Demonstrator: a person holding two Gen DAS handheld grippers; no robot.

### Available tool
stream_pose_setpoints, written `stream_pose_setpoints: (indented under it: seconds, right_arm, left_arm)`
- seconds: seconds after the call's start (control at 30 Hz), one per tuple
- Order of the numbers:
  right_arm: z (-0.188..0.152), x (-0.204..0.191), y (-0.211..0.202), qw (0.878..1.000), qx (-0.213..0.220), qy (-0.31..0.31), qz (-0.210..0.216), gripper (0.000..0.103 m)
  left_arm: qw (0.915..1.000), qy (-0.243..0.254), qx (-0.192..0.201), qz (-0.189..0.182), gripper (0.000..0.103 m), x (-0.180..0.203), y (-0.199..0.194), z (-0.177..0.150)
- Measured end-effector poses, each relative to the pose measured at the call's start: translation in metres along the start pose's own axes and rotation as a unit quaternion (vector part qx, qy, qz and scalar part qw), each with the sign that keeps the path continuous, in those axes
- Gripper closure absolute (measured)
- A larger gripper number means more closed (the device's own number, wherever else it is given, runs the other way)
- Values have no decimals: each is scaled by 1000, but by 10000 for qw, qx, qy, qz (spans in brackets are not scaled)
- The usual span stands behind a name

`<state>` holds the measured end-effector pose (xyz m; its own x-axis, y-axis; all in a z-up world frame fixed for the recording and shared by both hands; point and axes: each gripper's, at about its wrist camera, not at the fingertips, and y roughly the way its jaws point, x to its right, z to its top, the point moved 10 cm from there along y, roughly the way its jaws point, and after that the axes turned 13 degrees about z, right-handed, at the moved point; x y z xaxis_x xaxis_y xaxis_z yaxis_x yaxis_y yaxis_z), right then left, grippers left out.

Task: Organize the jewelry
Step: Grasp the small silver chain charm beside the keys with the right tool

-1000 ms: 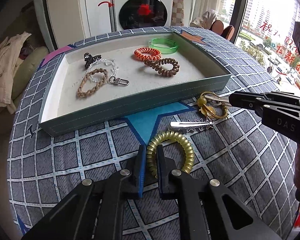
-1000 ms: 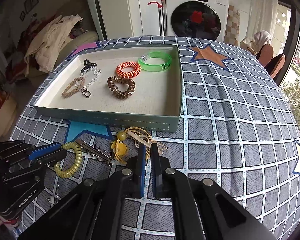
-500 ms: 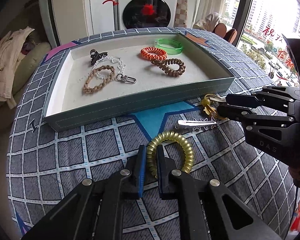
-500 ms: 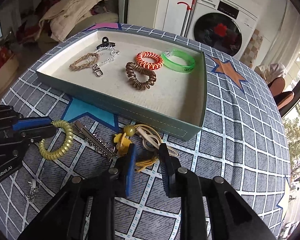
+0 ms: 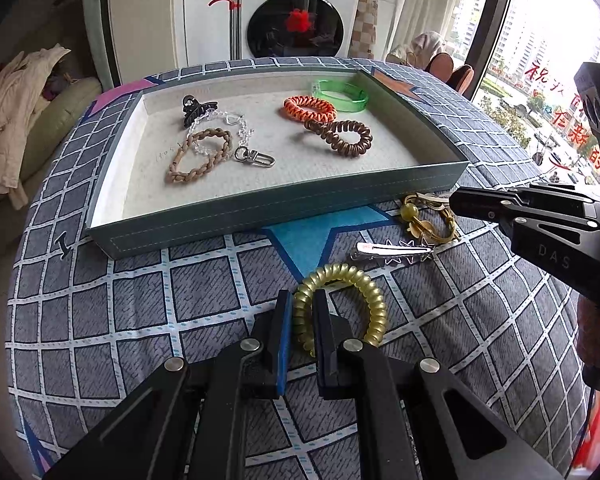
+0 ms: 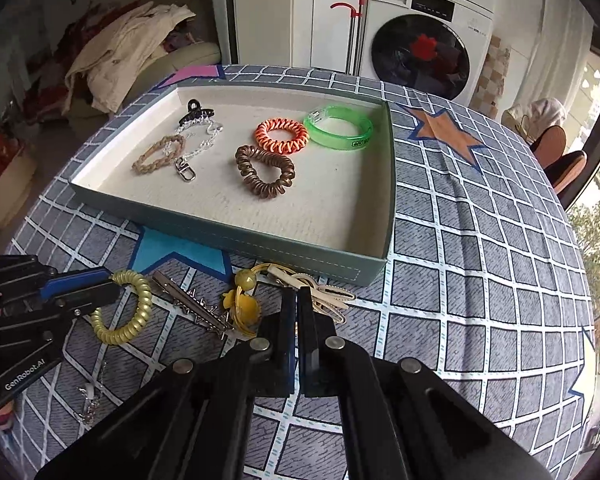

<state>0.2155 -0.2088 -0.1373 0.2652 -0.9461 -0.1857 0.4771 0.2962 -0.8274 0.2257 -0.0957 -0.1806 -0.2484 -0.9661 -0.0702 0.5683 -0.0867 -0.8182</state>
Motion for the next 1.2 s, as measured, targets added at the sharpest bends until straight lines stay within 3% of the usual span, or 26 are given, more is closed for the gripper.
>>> stream_pose_setpoints:
  seconds: [0.13,0.23,0.4,0.63,0.67,0.7,0.77,0.83,0.87,0.93,1.2]
  right_arm:
    - [1,-6,-4,9999,-11,-111,83,102]
    - [-1,-6,0,9990,-149,-404,-106,101]
    - [-6,0,8,9983,-314,-492,4,95]
    - [0,-7,23,9922,-532,-1123,-113,92]
    - [1,-9,25,9905,-559,-1252,-137,84]
    - [2,-11,26,9887,-560,-1376,-206,70]
    - [2,-14,30,9858,-616,-1538,-258,63]
    - [3,-15,30,9873,-602,-1453,-240,65]
    - [3,-15,30,9891,-581,-1344,-181,86]
    - [6,-14,25,9920,-456,-1170,-107,97]
    - [10,-13,7,9980,-209,-575,150,100]
  left_arm:
    - [9999,-90,54,-62,73,-3,-5,3]
    - [9999,-86,92,-61,73,-5,-8,4]
    - [9999,-99,93,-40,73,-8,-10,3]
    - [9999,-80,81,-5,73,-9,-10,3]
    - [9999,-85,80,1,73,-10,-10,3]
    - [9999,-92,79,3,73,-10,-10,3]
    - [9999,-101,70,4,73,-11,-10,3]
    - [9999,-108,68,11,73,-12,-10,2]
    - [9999,-119,63,10,73,-12,-10,2]
    - [9999,-133,52,5,73,-13,-9,2]
    - [9999,-145,57,-20,73,-13,-10,1]
